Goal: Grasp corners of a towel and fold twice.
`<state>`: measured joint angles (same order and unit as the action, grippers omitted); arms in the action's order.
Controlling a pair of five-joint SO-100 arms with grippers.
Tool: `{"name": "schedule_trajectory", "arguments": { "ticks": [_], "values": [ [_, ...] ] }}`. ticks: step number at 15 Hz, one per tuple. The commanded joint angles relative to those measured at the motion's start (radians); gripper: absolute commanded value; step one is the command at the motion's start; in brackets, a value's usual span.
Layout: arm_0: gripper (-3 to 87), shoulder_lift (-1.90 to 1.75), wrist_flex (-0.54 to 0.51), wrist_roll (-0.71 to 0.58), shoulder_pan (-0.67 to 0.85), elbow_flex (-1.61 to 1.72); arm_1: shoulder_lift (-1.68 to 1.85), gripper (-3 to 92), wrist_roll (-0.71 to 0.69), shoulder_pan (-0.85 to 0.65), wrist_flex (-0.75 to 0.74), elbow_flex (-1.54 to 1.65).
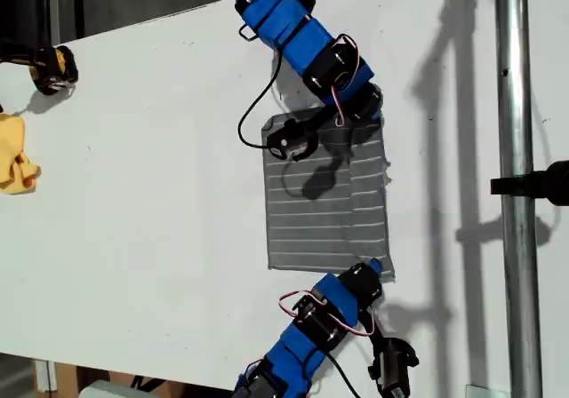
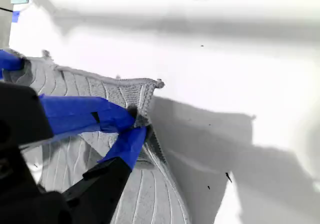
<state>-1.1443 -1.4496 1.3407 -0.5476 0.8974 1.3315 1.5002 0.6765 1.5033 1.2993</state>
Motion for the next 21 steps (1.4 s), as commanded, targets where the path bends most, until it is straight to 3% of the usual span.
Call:
{"name": "schedule_trajectory", "arguments": {
  "ticks": [1, 3, 7, 16, 19, 21],
  "values": [
    [-1.6, -0.097, -0.055, -0.008, 0.058, 0.002, 0.089, -0.2, -0.038, -0.051, 0.046, -0.057],
    [-1.6, -0.146, -0.13, -0.051, 0.17, 0.067, 0.141, -0.2, -0.103, -0.149, 0.071, -0.009],
    [-1.6, -0.238, -0.137, -0.152, 0.364, 0.206, 0.273, -0.2, -0.27, -0.377, 0.043, 0.13],
    [-1.6, -0.471, -0.04, -0.39, 0.735, 0.571, 0.387, -0.2, -0.638, -0.802, 0.035, 0.19],
    [-1.6, -0.505, -0.014, -0.41, 0.77, 0.63, 0.419, -0.2, -0.684, -0.844, 0.011, 0.252],
    [-1.6, -0.509, 0.023, -0.37, 0.723, 0.684, 0.437, -0.2, -0.65, -0.79, -0.044, 0.357]
  ]
}}
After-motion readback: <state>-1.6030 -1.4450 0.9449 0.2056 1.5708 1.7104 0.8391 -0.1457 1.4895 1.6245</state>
